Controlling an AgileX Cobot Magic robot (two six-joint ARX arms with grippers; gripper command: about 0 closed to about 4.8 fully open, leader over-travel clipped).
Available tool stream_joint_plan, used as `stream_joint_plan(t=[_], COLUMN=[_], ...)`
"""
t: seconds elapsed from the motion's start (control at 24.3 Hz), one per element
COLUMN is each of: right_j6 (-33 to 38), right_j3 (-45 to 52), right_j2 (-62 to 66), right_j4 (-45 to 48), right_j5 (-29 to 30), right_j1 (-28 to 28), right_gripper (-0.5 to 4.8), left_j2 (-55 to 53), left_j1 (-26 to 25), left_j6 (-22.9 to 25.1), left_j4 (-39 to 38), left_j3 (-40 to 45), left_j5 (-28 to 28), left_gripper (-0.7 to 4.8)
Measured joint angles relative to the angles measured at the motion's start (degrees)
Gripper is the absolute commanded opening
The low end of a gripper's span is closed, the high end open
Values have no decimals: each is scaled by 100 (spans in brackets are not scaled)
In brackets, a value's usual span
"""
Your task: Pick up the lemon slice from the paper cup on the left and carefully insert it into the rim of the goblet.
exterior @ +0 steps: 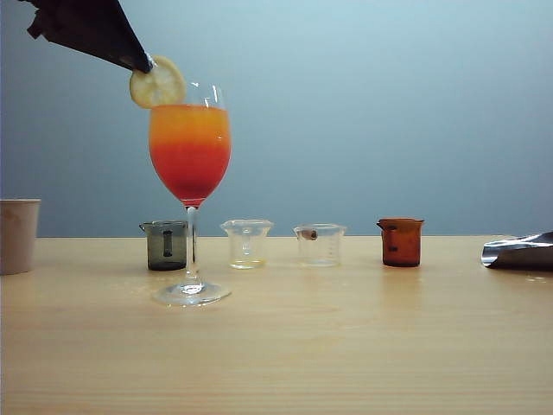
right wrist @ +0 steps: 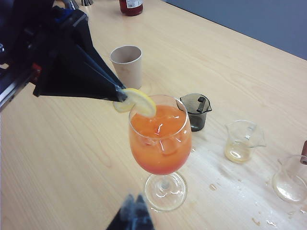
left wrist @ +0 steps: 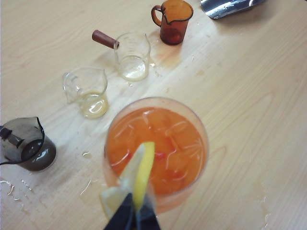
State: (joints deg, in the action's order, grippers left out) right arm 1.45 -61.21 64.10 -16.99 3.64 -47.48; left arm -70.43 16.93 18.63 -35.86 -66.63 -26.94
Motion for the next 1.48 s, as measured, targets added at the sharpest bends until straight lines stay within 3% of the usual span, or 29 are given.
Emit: stream_joint_plan(t=[1.48], right_j6=[0], right_j3=[0], right_j2=[0], right_j4=[0], right_j5=[0], right_j1=[2], right_gripper=[-5], left_j2=[74], left_j1=[-9], left_j6=[2], left_j4=[177], left_j3=[0], left_j5=[304], left_gripper=[-6])
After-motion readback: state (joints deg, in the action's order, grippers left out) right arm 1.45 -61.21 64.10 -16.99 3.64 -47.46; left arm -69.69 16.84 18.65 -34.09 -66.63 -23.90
